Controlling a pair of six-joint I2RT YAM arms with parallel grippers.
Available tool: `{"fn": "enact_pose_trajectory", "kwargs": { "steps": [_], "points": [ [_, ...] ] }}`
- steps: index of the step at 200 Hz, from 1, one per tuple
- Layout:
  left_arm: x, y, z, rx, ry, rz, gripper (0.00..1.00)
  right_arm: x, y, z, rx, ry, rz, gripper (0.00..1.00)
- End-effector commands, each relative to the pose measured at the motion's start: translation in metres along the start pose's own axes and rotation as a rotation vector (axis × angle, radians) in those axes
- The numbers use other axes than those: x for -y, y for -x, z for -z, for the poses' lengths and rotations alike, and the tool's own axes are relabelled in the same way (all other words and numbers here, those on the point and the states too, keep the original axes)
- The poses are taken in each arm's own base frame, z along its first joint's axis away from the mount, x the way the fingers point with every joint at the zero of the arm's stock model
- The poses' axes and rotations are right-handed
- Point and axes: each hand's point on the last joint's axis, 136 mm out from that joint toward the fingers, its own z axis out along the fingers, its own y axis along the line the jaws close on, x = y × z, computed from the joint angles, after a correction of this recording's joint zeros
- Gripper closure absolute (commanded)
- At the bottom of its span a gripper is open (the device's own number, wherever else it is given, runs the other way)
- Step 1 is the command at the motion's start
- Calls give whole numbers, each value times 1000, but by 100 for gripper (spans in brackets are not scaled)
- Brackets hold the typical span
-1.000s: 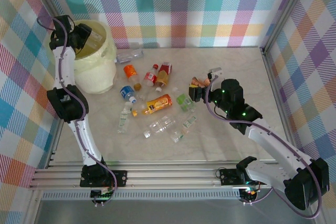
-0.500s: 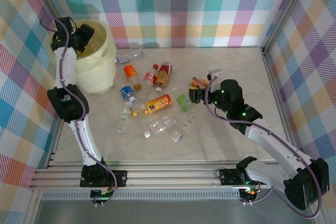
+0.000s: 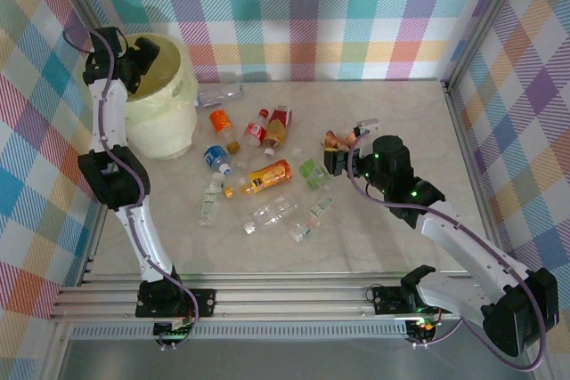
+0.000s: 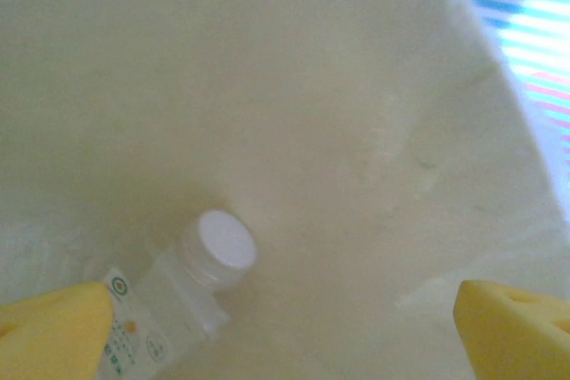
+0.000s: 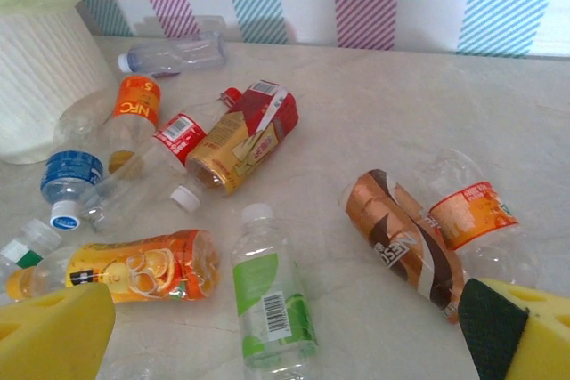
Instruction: Put the plastic bottles in the bin
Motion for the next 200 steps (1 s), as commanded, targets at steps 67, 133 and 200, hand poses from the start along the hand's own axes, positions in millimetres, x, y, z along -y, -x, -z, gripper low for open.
{"fn": "enact_pose_trajectory", "kwargs": {
  "steps": [67,133,200],
  "points": [
    [61,-2,149,141,-58,-120,0,21,-41,-3,-156,-124,-125,0],
    [47,-127,237,94,22,-391,0,37,-75,-3,-230,-220,-289,0],
    [-52,-251,261,-224,115,-520,0,36,-57,-4,-156,-205,-266,0]
  ]
}}
